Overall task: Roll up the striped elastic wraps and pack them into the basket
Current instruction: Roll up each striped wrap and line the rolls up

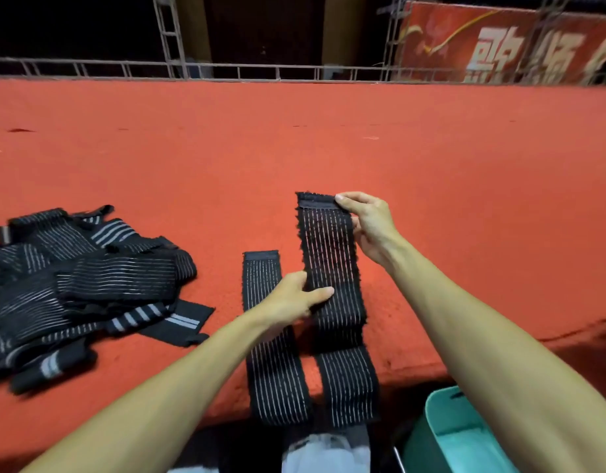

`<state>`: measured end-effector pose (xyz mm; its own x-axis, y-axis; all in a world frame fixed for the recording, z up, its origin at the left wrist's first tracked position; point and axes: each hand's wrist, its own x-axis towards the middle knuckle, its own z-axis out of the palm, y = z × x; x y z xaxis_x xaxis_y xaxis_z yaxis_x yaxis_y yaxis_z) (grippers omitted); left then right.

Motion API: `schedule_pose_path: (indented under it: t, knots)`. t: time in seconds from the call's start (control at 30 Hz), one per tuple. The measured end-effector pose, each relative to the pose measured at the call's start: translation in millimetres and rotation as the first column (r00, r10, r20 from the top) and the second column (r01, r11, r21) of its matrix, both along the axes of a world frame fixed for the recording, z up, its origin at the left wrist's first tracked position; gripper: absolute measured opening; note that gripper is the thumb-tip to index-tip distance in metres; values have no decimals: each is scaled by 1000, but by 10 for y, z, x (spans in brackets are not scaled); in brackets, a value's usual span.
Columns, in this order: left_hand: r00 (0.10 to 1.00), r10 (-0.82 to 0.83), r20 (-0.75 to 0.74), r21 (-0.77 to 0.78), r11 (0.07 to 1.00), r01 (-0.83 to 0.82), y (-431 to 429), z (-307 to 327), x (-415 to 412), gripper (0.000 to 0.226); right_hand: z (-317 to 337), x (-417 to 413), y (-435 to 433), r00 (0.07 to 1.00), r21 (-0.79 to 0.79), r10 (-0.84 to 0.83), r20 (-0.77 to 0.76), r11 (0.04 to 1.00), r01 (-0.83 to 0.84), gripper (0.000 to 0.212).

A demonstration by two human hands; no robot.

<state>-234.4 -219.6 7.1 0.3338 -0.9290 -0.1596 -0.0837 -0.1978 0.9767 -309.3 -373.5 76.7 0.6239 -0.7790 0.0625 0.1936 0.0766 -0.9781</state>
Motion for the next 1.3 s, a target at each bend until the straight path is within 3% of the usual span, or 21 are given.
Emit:
schedule_pose_path:
  t: [0.2, 0.33, 0.53, 0.63, 0.7, 0.77, 0.83, 0.93, 1.1, 1.2, 1.3]
  knots:
    - [931, -168, -323, -120, 984, 135, 465, 456, -64, 54, 231, -17, 294, 998, -29, -38, -46, 999, 37, 4]
    - [928, -139, -346, -145, 985, 93, 615, 423, 15, 58, 180, 96, 414, 975, -172, -35, -220, 985, -4, 6]
    - [969, -72, -235, 71, 993, 91, 712, -9, 337, 37, -152, 261, 447, 883, -169, 164, -439, 950, -261, 9]
    - [995, -94, -43, 122, 988, 99, 723, -109, 528, 19, -348, 337, 414, 834, -108, 271, -480, 925, -363, 10]
    - [993, 73, 89, 91, 992, -81, 661, -136, 669, 17, -468, 405, 396, 823, -79, 311, -476, 916, -392, 9]
    - [956, 293, 33, -7, 956, -293, 545, -195, 837, 31, -587, 496, 368, 822, -71, 328, -464, 912, -404, 9]
    - [922, 387, 3, -93, 918, -385, 427, -235, 969, 26, -701, 612, 326, 838, -81, 308, -451, 921, -382, 11]
    - [884, 454, 107, -123, 889, -442, 248, -324, 1143, 4, -869, 802, 227, 881, -142, 226, -416, 941, -308, 11]
    - [809, 515, 285, -134, 857, -498, -97, -459, 1472, 6, -1080, 1139, -23, 892, -320, 48, -450, 924, -211, 11]
    - [713, 502, 490, -123, 849, -514, -263, -554, 1622, 9, -1261, 1305, -155, 868, -479, -83, -490, 858, -189, 15]
    - [664, 464, 587, -108, 857, -503, -356, -750, 1681, 15, -1416, 1374, -178, 858, -578, -165, -486, 798, -174, 6]
